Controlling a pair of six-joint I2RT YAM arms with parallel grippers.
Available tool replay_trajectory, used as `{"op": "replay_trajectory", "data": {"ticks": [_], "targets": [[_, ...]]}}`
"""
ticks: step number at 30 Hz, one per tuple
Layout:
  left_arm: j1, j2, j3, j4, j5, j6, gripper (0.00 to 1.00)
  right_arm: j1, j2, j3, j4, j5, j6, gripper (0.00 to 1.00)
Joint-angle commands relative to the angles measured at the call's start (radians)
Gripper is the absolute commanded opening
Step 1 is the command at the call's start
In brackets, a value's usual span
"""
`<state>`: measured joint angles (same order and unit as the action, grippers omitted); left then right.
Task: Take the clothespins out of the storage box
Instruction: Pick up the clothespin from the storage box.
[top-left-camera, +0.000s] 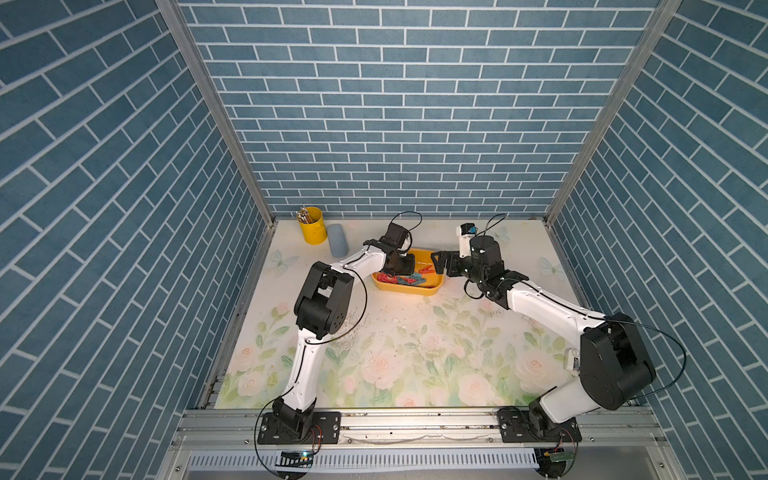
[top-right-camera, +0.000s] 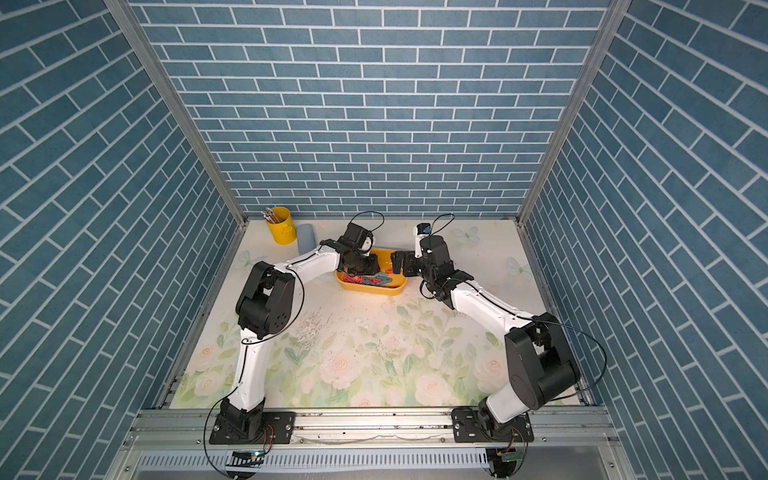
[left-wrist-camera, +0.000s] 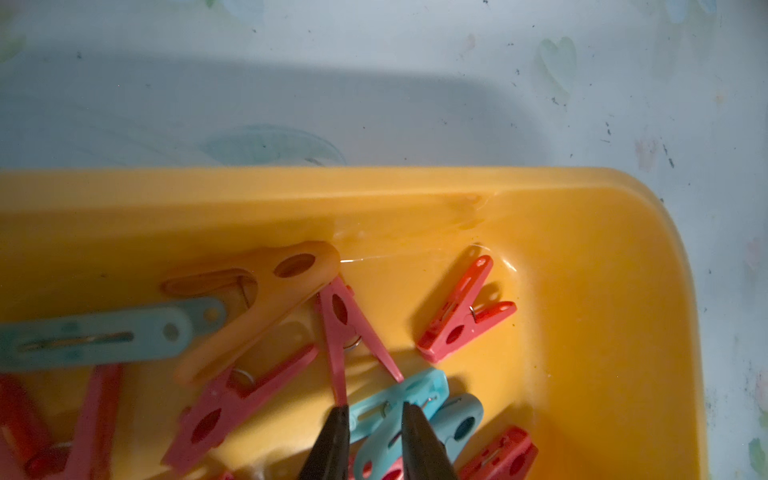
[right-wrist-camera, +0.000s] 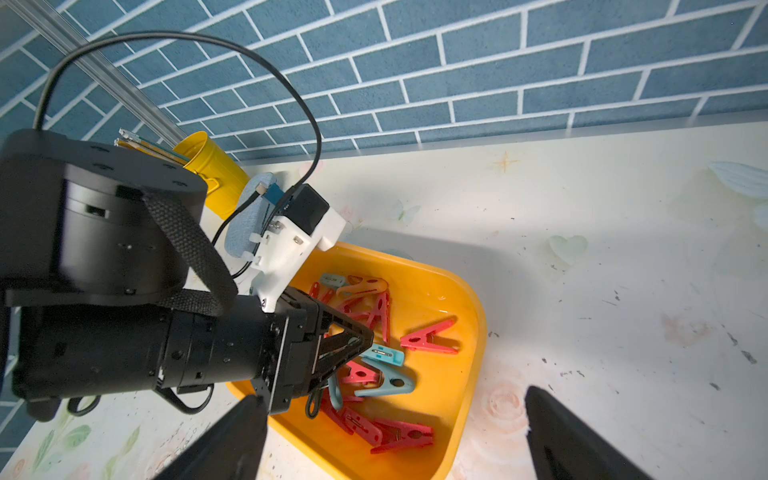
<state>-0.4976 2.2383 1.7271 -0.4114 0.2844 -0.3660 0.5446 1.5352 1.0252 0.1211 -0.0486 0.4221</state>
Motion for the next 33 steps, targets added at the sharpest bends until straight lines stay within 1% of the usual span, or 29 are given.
{"op": "replay_trajectory", "data": {"ticks": [1,7,14,17,23,24,25,33], "targets": [[0.0,-0.005,-0.016,-0.015,0.015,0.016,0.19,0.004,0.006,-0.005,0.022,0.001,0.004,0.99],[-0.001,-0.024,-0.024,-0.013,0.032,0.009,0.0,0.005,0.002,-0.005,0.02,0.003,0.004,1.0],[0.0,-0.116,-0.064,0.004,0.009,-0.008,0.0,0.003,-0.009,-0.007,0.023,-0.005,0.004,0.99],[0.0,-0.185,-0.111,0.026,-0.028,-0.025,0.0,0.007,-0.012,-0.006,0.028,-0.016,0.004,0.99],[-0.001,-0.378,-0.273,0.093,-0.123,-0.069,0.0,0.027,-0.012,0.005,0.043,-0.02,-0.001,0.99],[-0.001,-0.416,-0.311,0.107,-0.141,-0.079,0.0,0.031,-0.011,0.007,0.044,-0.02,-0.002,0.99],[0.0,-0.454,-0.35,0.119,-0.162,-0.089,0.0,0.038,-0.009,0.009,0.046,-0.048,-0.003,0.99],[-0.021,-0.783,-0.692,0.229,-0.327,-0.194,0.0,0.085,-0.003,0.025,0.044,-0.078,-0.021,0.99]]}}
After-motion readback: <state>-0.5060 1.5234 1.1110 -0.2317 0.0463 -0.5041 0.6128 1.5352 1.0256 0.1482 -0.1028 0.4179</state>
